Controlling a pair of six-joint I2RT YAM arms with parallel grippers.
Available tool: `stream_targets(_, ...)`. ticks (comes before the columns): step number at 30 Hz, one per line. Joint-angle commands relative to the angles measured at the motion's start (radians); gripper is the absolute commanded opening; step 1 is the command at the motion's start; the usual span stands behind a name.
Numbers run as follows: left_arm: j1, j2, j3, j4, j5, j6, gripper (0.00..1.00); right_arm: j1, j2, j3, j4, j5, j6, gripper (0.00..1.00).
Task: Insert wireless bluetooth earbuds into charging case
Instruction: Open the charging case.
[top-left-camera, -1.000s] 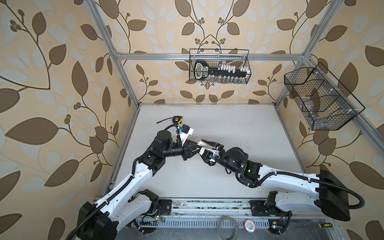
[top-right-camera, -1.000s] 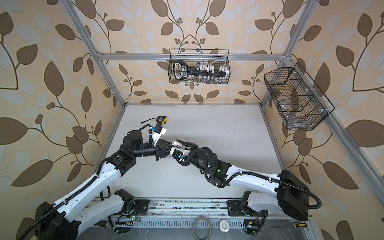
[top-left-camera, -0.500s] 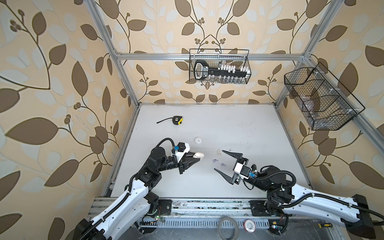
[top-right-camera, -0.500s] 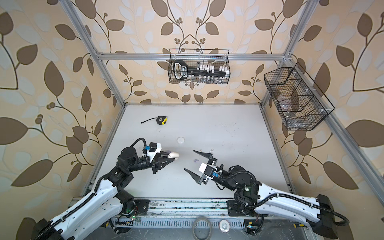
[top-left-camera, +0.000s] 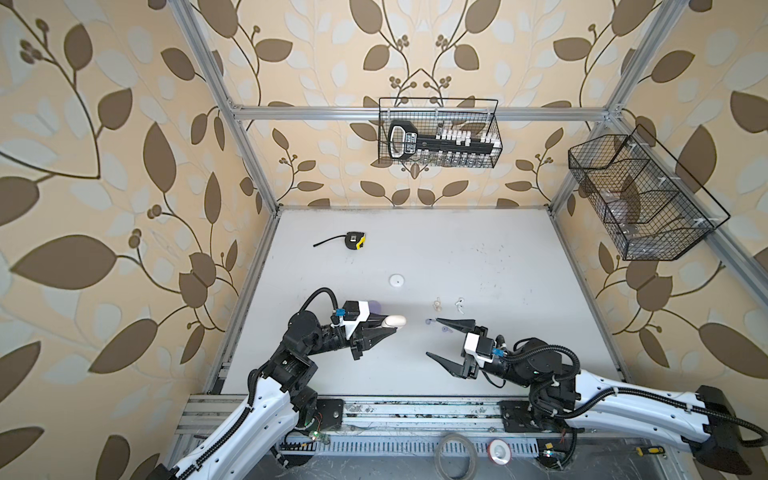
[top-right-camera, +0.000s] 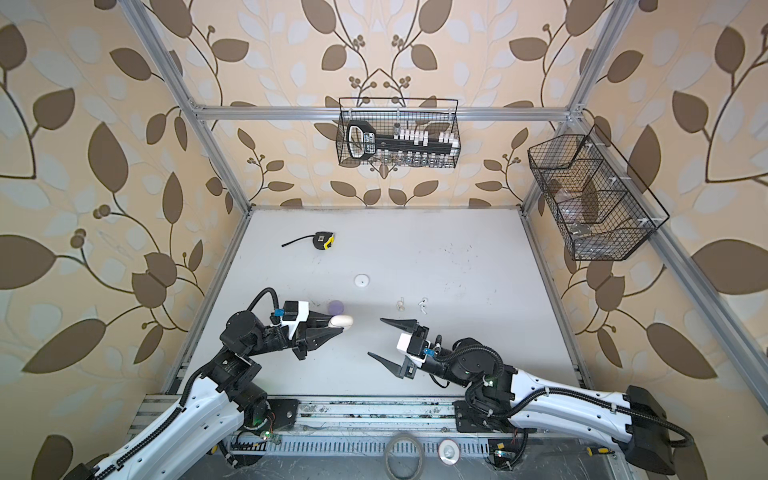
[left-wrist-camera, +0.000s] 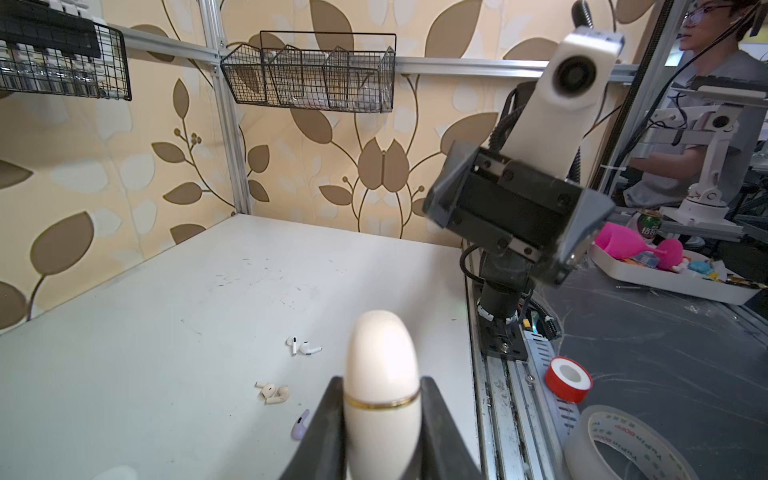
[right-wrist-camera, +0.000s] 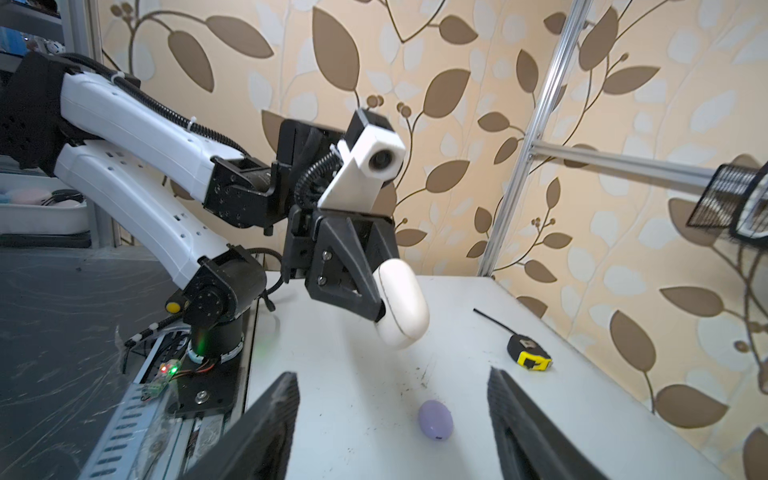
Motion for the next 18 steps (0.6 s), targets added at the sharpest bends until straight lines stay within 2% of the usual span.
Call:
stream_targets(1,-0.011,-0.002,0.023,0.055,0.05,-0.024,0.0,0.006,0.056,0.039,0.092,-0.001,0.027,0.68)
stream_targets(6,-0.018,0.01,0.027,0.057,0.075,-0.021,0.0,0.006,0.139,0.084,0.123,0.046,0.064,0.59)
stream_targets(18,-0.053,0.051,0.035,0.067,0.09,-0.01,0.0,0.008,0.238,0.155,0.125,0.052,0.153,0.59)
